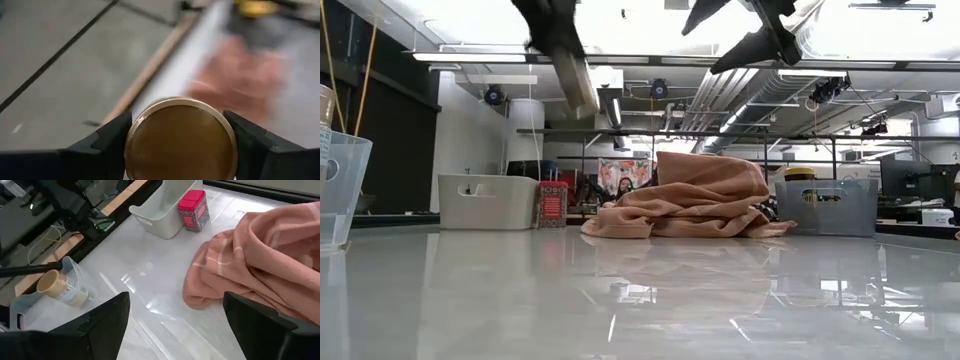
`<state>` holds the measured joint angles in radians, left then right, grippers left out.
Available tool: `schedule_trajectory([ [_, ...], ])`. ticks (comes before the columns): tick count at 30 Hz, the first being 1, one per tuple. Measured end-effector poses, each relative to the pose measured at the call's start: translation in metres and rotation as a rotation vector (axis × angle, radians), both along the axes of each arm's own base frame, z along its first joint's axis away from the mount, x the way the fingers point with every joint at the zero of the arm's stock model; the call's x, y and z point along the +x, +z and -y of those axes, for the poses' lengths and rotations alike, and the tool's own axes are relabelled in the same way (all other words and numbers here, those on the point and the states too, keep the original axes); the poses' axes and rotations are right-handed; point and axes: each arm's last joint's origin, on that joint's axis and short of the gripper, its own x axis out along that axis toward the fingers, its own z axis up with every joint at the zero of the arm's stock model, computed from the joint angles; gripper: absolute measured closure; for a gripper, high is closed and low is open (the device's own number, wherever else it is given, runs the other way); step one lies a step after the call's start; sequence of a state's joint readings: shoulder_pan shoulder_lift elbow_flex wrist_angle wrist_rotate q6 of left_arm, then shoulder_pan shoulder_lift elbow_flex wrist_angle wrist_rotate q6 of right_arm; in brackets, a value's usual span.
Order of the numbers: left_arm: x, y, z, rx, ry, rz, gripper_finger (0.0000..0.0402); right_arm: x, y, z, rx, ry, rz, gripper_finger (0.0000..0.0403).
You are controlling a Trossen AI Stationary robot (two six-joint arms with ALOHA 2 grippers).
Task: Sort spices by type
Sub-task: Put the top gold seasoning bottle into the transparent bin
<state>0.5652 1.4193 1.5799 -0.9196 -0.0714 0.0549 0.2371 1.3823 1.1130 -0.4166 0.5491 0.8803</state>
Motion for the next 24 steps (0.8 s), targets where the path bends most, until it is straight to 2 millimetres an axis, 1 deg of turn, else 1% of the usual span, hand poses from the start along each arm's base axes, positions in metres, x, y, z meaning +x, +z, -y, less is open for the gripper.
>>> schedule_trajectory([
  [2,-0.014,0.016,0.045,-0.004,-0.104,-0.009,0.0166,0.000,-0.001,0.000,-0.013,0.008,-0.012,0.0086],
  [5,-0.033,0.025,0.113,-0.017,-0.236,-0.053,0.0166,0.000,-0.001,0.000,-0.038,0.027,-0.026,0.0086],
  [8,-0.049,0.024,0.174,-0.058,-0.338,-0.077,0.0166,-0.001,-0.001,0.000,-0.044,0.047,-0.040,0.0086],
  [11,-0.065,0.019,0.231,-0.122,-0.436,-0.090,0.0166,-0.001,-0.002,-0.001,-0.030,0.087,-0.061,0.0086],
  [13,-0.070,0.008,0.267,-0.147,-0.499,-0.146,0.0166,-0.002,-0.004,-0.001,-0.027,0.097,-0.080,0.0086],
  [15,-0.072,-0.007,0.301,-0.162,-0.538,-0.226,0.0166,-0.003,-0.005,-0.001,-0.023,0.104,-0.100,0.0086],
  [18,-0.074,-0.032,0.346,-0.194,-0.575,-0.331,0.0166,-0.004,-0.007,-0.001,-0.016,0.114,-0.119,0.0086],
  [21,-0.076,-0.058,0.380,-0.166,-0.594,-0.434,0.0166,-0.005,-0.007,-0.001,-0.016,0.116,-0.129,0.0086],
  [23,-0.077,-0.072,0.395,-0.145,-0.578,-0.472,0.0166,-0.005,-0.007,-0.001,-0.016,0.116,-0.129,0.0086],
  [24,-0.077,-0.077,0.398,-0.133,-0.557,-0.490,0.0166,-0.005,-0.007,-0.001,-0.016,0.116,-0.129,0.0086],
])
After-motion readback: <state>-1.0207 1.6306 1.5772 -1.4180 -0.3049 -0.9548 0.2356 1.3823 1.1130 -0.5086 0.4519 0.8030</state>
